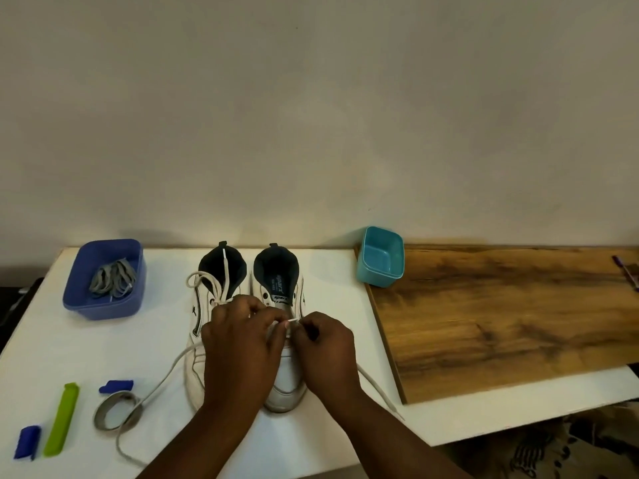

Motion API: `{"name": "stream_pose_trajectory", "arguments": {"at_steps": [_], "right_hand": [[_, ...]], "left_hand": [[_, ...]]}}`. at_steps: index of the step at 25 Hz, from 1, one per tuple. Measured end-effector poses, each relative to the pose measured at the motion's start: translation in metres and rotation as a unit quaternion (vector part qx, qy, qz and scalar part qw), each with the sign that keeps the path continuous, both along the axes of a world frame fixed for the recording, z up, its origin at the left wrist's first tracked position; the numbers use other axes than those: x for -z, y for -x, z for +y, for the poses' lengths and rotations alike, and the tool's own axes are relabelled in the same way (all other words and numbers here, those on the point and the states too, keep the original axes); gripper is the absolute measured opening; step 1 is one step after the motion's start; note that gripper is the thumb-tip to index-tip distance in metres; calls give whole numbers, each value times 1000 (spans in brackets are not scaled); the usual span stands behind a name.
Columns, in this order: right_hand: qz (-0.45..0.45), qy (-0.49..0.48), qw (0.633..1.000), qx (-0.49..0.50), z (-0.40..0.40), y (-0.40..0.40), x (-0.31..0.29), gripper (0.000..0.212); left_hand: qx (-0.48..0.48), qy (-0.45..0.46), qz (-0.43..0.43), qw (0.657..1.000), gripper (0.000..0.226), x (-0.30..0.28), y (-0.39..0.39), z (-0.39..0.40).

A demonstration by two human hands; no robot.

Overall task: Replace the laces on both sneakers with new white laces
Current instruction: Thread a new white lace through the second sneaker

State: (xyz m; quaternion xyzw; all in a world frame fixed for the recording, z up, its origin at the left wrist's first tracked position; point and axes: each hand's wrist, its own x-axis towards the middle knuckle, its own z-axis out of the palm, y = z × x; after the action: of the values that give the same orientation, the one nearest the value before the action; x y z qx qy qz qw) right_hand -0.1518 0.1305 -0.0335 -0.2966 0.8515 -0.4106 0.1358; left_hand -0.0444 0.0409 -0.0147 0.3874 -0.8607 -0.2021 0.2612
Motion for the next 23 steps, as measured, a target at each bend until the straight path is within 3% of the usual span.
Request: {"name": "stream_pose_trajectory", "arguments": {"at_steps": [3,6,17,23], "right_hand": [[-109,68,991,42,1,-4,-4,14],[-159,93,981,64,1,-8,-4,13],[-193,116,973,47,5,-1,4,10],[-296,124,944,74,1,0,-6,11]], "left_hand": [[2,-4,-20,1000,8,8,0,0],[13,16,-30,999,4,13,6,2],[24,64,-51,996,4,15,4,-8],[10,83,-59,995,7,14,8,-6]]}}
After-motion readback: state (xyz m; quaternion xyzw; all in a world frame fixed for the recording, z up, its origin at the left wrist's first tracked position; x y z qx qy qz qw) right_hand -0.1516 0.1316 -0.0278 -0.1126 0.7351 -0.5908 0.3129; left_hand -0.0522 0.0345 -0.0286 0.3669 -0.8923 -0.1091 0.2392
